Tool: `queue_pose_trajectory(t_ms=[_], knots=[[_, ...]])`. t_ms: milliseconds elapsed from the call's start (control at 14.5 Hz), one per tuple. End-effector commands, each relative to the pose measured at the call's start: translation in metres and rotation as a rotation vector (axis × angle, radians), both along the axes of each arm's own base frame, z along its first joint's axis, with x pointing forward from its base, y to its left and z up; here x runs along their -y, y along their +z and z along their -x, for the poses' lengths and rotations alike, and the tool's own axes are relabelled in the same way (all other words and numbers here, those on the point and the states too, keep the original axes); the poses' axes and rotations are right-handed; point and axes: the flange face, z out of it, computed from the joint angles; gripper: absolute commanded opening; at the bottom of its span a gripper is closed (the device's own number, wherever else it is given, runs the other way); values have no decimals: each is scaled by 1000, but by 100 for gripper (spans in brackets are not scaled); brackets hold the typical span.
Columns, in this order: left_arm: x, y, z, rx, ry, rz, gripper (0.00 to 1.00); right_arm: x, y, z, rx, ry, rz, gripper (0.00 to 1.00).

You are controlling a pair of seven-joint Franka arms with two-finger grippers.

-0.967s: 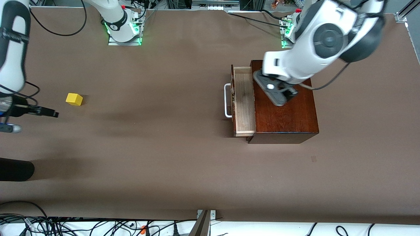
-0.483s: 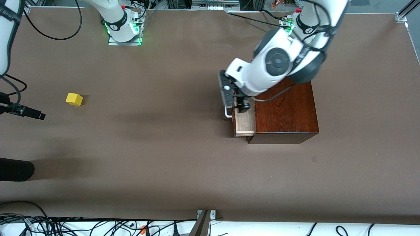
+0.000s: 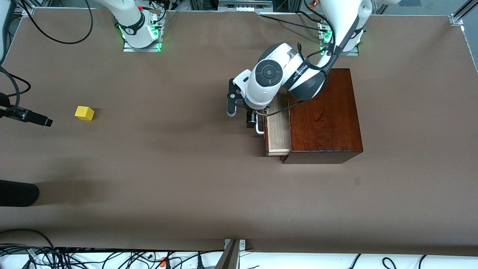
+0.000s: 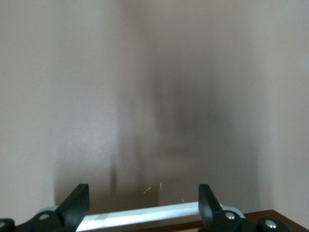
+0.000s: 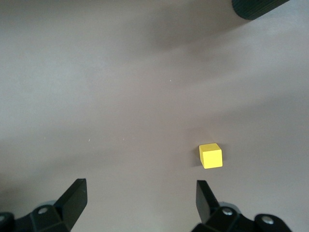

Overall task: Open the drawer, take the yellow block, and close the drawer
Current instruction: 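Push the drawer handle with the left gripper to close the drawer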

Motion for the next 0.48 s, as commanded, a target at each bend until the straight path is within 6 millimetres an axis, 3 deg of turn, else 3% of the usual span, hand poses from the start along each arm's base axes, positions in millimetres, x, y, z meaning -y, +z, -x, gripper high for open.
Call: queue_pose_trajectory(t_ms=[0, 414], knots=[[2, -20, -4, -4, -83, -12, 100, -3, 23, 15, 6, -8, 15, 100], [6, -35, 1, -20, -113, -22, 100, -21, 15, 17, 13, 11, 32, 100]])
